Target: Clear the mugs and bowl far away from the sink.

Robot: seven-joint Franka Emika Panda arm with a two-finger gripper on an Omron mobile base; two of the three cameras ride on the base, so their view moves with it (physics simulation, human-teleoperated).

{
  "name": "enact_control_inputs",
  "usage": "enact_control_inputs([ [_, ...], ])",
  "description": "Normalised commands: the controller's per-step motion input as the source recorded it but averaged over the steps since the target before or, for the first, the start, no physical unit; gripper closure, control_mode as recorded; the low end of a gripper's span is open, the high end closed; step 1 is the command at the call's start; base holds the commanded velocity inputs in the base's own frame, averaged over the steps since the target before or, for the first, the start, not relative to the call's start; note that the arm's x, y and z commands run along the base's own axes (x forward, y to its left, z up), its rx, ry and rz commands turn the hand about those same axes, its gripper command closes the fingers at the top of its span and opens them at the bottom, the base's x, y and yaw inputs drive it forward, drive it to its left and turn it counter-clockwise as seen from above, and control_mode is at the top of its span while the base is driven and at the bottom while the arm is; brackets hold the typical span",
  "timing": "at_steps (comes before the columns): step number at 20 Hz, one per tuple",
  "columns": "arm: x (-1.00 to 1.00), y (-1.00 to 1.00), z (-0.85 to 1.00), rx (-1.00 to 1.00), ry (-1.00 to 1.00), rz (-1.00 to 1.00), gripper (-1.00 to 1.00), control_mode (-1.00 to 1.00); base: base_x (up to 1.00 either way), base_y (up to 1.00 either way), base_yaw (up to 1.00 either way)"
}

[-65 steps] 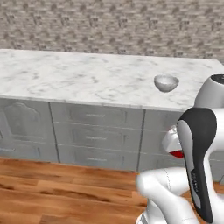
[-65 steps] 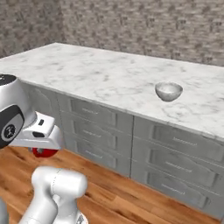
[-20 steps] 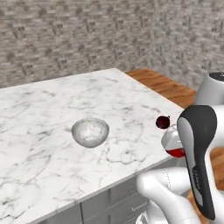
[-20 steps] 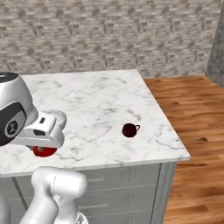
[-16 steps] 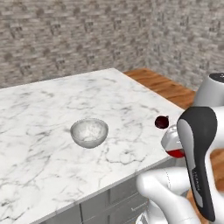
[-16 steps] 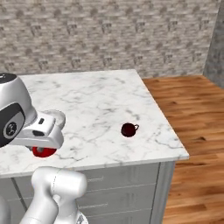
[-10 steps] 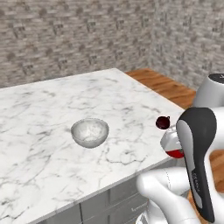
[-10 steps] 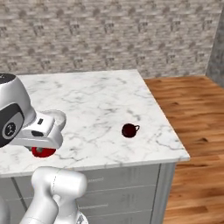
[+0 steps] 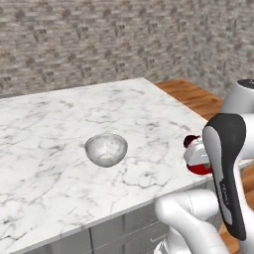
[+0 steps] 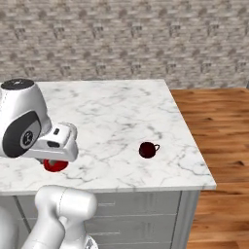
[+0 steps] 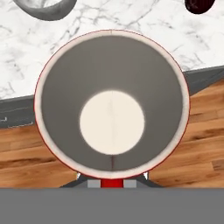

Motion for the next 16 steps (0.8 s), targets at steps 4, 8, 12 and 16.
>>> enact_control_inputs([
  [4, 0.88, -0.14, -0.14, 0.01, 0.08, 0.01, 1.00, -1.00, 0.00, 0.00, 0.00],
  [8, 0.81, -0.01, -0.16, 0.00, 0.05, 0.00, 1.00, -1.00, 0.00, 0.00, 0.00],
  [12, 0.71, 0.00, -0.25, 0.00, 0.04, 0.00, 1.00, -1.00, 0.00, 0.00, 0.00],
  [16, 0.59, -0.09, -0.32, 0.00, 0.04, 0.00, 1.00, -1.00, 0.00, 0.00, 0.00],
])
